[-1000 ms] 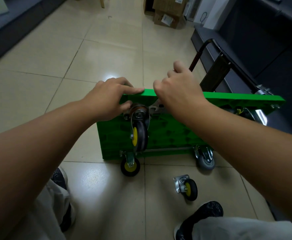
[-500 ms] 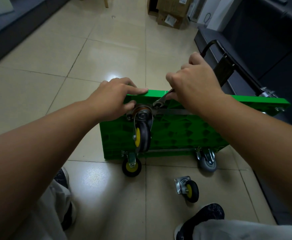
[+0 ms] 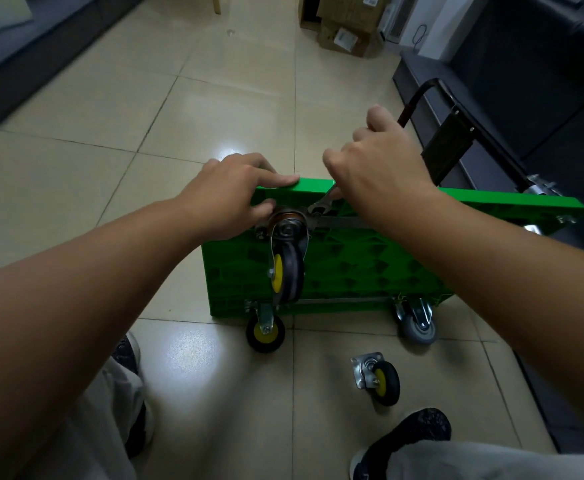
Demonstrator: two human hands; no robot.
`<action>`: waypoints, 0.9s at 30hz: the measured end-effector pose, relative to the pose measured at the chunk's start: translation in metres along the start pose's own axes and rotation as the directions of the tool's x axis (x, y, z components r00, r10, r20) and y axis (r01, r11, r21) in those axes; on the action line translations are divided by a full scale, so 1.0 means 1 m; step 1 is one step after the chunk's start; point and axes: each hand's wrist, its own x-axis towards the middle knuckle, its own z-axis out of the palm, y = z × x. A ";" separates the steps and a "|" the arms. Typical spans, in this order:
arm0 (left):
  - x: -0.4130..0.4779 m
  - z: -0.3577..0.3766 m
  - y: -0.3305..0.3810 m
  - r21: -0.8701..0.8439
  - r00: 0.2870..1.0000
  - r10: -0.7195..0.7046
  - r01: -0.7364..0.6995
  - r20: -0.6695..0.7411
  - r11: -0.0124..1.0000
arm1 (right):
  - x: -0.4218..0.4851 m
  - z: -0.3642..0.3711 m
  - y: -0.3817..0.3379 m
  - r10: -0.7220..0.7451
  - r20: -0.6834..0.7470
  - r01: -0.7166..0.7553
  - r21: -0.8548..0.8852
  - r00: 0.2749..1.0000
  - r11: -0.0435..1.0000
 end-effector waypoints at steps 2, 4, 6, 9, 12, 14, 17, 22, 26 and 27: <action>0.000 0.000 0.001 0.000 1.000 -0.007 0.007 -0.003 1.000 | -0.004 0.006 0.006 0.059 0.035 -0.062 0.091 0.998 0.994; 0.000 0.000 0.002 -0.005 1.000 -0.015 0.015 -0.002 1.000 | -0.012 0.018 0.009 0.133 0.053 -0.141 0.192 0.990 0.971; 0.000 0.000 0.002 -0.007 1.000 -0.018 0.018 -0.004 1.000 | -0.021 0.030 0.009 0.203 0.027 -0.203 0.275 0.979 0.940; 0.000 0.001 0.004 -0.003 1.000 -0.024 0.024 -0.009 1.000 | -0.024 0.034 0.007 0.228 -0.021 -0.213 0.289 0.973 0.934; 0.001 0.001 0.005 -0.002 1.000 -0.029 0.029 -0.011 1.000 | -0.017 0.025 0.007 0.188 0.028 -0.189 0.255 0.982 0.948; 0.000 0.000 0.005 0.000 0.999 -0.033 0.033 -0.011 0.999 | -0.016 0.027 0.009 0.219 0.042 -0.222 0.287 0.975 0.932; 0.000 0.001 0.005 0.001 0.999 -0.036 0.036 -0.016 0.999 | -0.028 0.042 0.002 0.335 0.070 -0.331 0.425 0.940 0.842; 0.000 0.001 0.006 0.003 0.999 -0.039 0.039 -0.020 0.999 | -0.044 0.078 -0.024 0.523 0.021 -0.413 0.640 0.852 0.648; 0.000 0.002 0.005 0.006 0.999 -0.031 0.031 -0.020 0.999 | -0.044 0.090 -0.023 0.552 -0.045 -0.391 0.659 0.833 0.643; -0.001 0.002 0.004 0.008 0.999 -0.029 0.029 -0.019 1.000 | -0.043 0.091 -0.022 0.552 -0.056 -0.382 0.663 0.832 0.643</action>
